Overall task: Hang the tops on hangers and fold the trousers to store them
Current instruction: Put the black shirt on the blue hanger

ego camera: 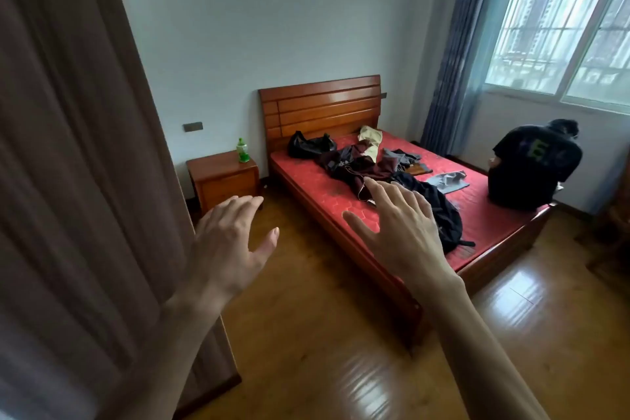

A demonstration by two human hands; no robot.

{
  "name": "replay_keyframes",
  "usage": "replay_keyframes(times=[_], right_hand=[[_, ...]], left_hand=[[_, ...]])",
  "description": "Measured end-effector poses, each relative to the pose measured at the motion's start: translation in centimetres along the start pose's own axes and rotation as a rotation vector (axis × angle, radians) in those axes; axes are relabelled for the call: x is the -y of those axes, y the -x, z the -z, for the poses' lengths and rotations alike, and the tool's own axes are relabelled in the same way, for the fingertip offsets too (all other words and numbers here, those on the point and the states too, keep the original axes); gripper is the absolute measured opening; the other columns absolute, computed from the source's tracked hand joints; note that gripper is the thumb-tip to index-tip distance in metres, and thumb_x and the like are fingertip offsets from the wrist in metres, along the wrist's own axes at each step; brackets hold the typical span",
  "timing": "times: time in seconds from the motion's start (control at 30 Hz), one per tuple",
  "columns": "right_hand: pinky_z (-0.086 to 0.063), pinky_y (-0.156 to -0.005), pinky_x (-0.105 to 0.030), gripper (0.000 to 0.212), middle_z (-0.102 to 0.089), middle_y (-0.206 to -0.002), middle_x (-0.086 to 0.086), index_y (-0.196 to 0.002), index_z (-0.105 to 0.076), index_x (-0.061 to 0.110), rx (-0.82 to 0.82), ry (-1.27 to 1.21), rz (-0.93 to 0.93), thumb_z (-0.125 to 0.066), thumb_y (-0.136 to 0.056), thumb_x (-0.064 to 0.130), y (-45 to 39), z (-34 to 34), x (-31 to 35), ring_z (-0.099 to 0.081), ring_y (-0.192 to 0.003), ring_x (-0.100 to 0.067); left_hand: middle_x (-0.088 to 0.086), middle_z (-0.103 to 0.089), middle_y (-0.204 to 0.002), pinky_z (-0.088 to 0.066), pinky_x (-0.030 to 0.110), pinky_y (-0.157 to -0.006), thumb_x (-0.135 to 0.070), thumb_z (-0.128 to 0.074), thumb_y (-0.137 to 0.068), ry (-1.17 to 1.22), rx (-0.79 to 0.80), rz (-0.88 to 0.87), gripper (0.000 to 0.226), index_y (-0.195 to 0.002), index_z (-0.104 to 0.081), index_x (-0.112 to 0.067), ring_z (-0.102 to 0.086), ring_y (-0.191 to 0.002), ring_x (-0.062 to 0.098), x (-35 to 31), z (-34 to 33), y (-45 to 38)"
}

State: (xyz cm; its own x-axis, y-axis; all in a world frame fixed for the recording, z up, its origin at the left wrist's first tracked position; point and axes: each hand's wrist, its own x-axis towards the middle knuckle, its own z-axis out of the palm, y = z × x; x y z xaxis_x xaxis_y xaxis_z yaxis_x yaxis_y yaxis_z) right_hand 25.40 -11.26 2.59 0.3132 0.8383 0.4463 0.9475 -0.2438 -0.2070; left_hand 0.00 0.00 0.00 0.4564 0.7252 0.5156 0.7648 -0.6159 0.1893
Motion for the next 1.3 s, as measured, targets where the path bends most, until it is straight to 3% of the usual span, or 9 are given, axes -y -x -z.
replay_keyframes(times=[0.47,0.7,1.3], right_hand=[[-0.017,-0.129,-0.043,0.082,-0.040,-0.163,0.005,-0.164,-0.025,0.028,-0.020,-0.003,0.062,-0.035,-0.098,0.077,-16.1,-5.8,-8.4,-0.028,-0.156,-0.018],[-0.015,-0.128,-0.042,0.083,-0.040,-0.164,0.005,-0.164,-0.025,0.028,-0.017,-0.030,0.086,-0.036,-0.098,0.077,-22.1,-8.5,-10.1,-0.027,-0.156,-0.017],[-0.019,-0.129,-0.043,0.082,-0.044,-0.161,0.006,-0.162,-0.032,0.028,0.000,-0.108,0.212,-0.033,-0.097,0.078,-45.0,-21.2,-4.5,-0.032,-0.154,-0.017]], left_hand=[[0.002,-0.052,-0.153,-0.034,0.043,-0.120,-0.055,-0.055,-0.099,0.015,-0.025,0.081,0.064,-0.153,-0.047,-0.022,-0.041,-0.148,0.022,-2.9,-7.8,-15.6],[0.004,-0.053,-0.152,-0.037,0.045,-0.119,-0.053,-0.057,-0.099,0.017,-0.019,0.108,0.064,-0.152,-0.048,-0.020,-0.043,-0.146,0.023,-2.3,-10.7,-21.0],[0.006,-0.056,-0.149,-0.035,0.048,-0.118,-0.050,-0.061,-0.098,-0.024,-0.077,0.195,0.062,-0.149,-0.051,-0.016,-0.046,-0.144,0.026,11.6,-18.5,-38.7]])
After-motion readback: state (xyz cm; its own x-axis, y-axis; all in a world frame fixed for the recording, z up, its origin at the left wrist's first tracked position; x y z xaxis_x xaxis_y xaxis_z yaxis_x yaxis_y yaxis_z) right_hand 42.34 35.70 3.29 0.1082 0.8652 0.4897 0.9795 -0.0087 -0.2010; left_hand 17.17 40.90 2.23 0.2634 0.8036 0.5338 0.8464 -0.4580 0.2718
